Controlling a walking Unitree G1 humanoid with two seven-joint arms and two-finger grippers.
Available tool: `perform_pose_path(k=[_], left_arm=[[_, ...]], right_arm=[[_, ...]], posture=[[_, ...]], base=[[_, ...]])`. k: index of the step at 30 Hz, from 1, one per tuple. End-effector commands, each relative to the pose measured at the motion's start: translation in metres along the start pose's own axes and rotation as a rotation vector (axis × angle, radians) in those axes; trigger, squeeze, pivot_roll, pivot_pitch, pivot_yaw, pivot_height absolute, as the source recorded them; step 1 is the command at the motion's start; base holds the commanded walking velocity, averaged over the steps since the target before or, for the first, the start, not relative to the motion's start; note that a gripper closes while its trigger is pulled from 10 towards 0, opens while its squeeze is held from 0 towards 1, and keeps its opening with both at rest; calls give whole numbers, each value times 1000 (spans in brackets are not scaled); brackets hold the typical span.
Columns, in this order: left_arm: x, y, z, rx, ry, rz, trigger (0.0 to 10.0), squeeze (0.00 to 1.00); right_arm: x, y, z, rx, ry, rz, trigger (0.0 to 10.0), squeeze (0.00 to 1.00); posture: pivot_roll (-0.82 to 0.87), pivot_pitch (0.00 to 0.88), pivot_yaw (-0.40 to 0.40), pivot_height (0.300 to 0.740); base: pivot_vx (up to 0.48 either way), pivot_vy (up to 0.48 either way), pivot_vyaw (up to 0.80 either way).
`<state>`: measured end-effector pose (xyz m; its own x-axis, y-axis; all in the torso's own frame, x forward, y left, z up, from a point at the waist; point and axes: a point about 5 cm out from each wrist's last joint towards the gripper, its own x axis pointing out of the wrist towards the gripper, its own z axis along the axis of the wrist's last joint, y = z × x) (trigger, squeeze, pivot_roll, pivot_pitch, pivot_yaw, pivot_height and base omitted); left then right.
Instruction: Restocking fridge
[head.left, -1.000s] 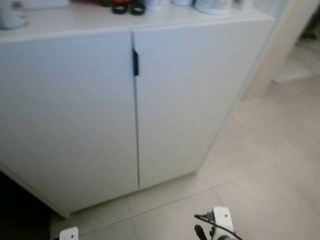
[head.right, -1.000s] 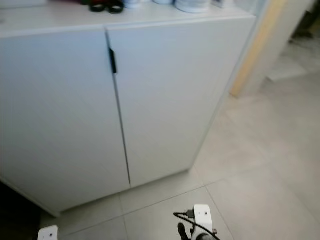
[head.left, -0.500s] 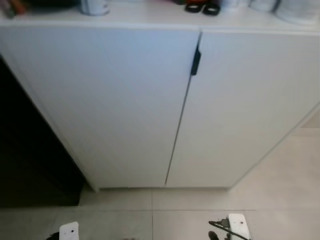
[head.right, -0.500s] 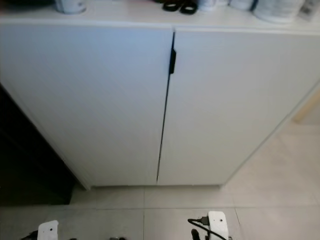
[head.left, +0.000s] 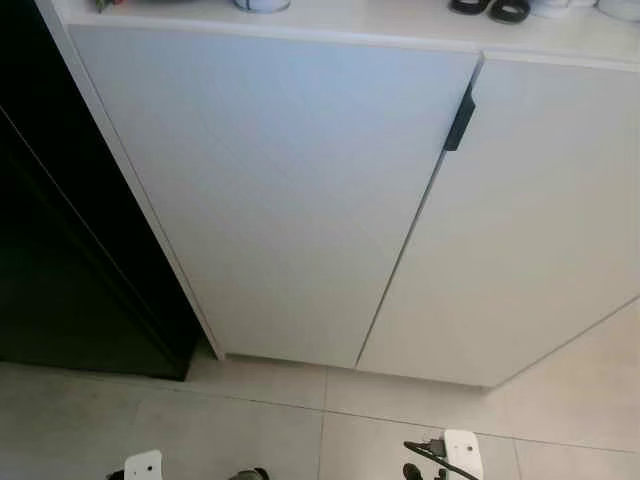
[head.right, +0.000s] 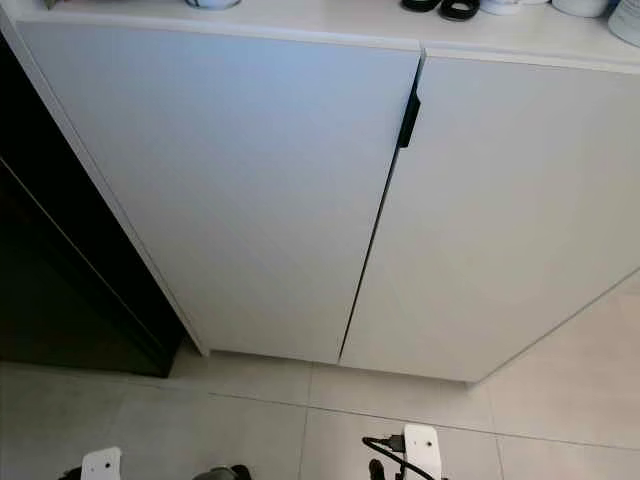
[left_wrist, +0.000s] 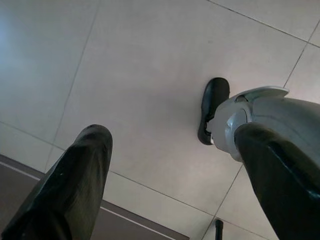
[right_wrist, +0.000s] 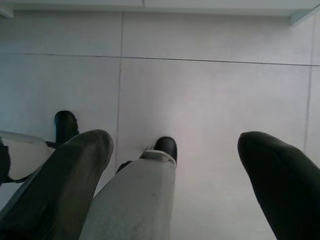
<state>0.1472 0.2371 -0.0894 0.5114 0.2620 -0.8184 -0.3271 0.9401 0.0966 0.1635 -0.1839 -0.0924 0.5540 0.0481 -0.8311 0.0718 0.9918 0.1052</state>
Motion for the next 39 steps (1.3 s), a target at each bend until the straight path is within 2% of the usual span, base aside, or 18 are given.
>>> perform_pose_path(k=[1, 15, 22, 25, 27, 29, 32, 34, 36, 37, 38, 39], left_arm=[[-1, 3, -9, 12, 39, 6, 10000, 0], [-2, 2, -11, 14, 41, 1, 10000, 0], [-4, -13, -18, 5, 56, -28, 10000, 0], [-6, -22, -25, 4, 74, -50, 10000, 0], [-7, -28, -29, 18, 84, -72, 10000, 0], [-9, -36, -36, 86, 104, -115, 10000, 0], [-9, -37, -37, 90, 108, -114, 10000, 0], [-8, -39, -31, 51, 86, -102, 10000, 0], [-3, -45, -9, 58, 27, -112, 10000, 0], [-2, -46, -4, 75, 18, -115, 10000, 0], [-1, -48, 0, 91, 22, -110, 10000, 0], [-1, -48, 0, 91, 22, -110, 10000, 0]], right_arm=[[1, 4, 1, 22, 3, 1, 10000, 0], [6, 17, 13, 8, 0, 12, 10000, 0], [1, -6, 11, 7, -6, -16, 10000, 0], [-1, -14, 11, -56, -4, 1, 10000, 0], [-3, -20, 11, -70, -6, 1, 10000, 0], [-8, -38, 9, -46, -10, -50, 10000, 0], [-10, -45, 8, -30, -9, -61, 10000, 0], [-9, -46, 14, -22, -24, -51, 10000, 0], [-7, -42, 30, -51, -65, -33, 10000, 0], [-6, -42, 31, -65, -65, -41, 10000, 0], [-6, -42, 31, -76, -56, -53, 10000, 0], [-6, -42, 31, -76, -56, -53, 10000, 0]], posture=[[18, 133, -69, 736], [3, 93, -70, 736], [-13, 115, -97, 736], [2, 114, -85, 736], [-8, 120, -71, 736], [-30, 130, -96, 736], [-33, 126, -101, 736], [-39, 131, -111, 736], [-59, 183, -123, 736], [-59, 183, -123, 736], [-48, 126, -135, 736], [-48, 126, -135, 736]], base=[[0, 472, 0], [0, 472, 0], [0, 470, 0], [0, 469, 0], [0, 469, 0], [0, 469, 0], [0, 469, 0], [0, 469, 0], [0, 469, 0], [0, 469, 0], [0, 458, 0], [0, 458, 0]])
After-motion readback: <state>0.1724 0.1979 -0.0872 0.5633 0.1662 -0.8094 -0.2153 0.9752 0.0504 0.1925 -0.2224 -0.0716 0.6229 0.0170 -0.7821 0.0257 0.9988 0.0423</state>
